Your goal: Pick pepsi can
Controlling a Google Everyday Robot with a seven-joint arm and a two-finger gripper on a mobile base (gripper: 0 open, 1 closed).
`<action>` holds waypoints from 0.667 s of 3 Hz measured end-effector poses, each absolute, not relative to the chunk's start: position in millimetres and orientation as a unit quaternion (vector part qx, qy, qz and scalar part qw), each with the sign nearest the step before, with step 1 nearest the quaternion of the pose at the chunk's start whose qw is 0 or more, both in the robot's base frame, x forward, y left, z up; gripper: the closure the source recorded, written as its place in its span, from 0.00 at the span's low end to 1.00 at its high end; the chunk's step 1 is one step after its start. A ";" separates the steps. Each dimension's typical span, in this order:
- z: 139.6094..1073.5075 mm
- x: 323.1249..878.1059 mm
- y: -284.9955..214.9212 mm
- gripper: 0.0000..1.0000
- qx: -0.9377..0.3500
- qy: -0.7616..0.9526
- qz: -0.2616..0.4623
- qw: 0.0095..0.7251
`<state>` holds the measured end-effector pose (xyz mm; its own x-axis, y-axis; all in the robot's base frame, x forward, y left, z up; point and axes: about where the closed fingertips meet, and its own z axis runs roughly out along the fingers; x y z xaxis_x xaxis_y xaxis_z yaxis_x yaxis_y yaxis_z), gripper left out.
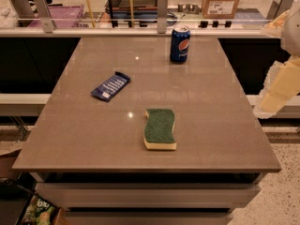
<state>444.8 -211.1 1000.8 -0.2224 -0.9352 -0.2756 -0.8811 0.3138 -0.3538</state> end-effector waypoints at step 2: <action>997.4 474.8 -227.1 0.00 -0.480 0.809 -0.043 0.338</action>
Offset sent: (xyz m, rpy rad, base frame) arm 0.0565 -0.0337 -0.0041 0.3658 -0.2713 -0.3017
